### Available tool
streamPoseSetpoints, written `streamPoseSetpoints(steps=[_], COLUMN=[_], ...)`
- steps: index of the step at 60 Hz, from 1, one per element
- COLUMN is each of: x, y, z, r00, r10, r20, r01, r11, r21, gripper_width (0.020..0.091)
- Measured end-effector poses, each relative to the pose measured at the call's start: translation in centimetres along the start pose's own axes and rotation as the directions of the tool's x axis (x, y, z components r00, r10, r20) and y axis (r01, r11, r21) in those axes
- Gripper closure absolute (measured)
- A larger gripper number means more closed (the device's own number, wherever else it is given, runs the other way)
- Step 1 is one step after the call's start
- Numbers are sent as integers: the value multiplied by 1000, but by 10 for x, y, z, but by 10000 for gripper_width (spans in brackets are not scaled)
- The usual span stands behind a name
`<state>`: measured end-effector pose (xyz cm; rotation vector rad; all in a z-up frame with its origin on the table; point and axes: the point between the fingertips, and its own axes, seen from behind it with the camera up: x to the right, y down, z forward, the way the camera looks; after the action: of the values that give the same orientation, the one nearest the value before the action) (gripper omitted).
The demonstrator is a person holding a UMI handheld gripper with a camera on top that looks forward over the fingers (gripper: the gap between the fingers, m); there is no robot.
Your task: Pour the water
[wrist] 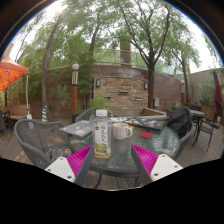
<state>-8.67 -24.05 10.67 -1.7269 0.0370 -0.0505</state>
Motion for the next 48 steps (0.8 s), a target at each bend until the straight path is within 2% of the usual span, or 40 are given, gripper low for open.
streamPoseSetpoints(steps=[6,16,24,31,34,36,41,45,48], x=[-23,-38,-40,-37,-32,-32,-33,-35,-34], y=[-6,-2,3,0,0,7,8,8,9], z=[47,112,148,171,177,183,188,189,190], r00=[1000,998,997,993,990,989,991,993,995], r10=[-22,-38,-15,18,30,39,32,9,-5], r20=[-11,-51,-79,-118,-138,-141,-133,-117,-98], r01=[22,39,15,-16,-27,-38,-29,-7,6], r11=[1000,999,1000,1000,999,999,999,1000,1000], r21=[22,15,0,15,21,12,30,12,8], gripper_width=[300,307,304,311,365,459,485,485,511])
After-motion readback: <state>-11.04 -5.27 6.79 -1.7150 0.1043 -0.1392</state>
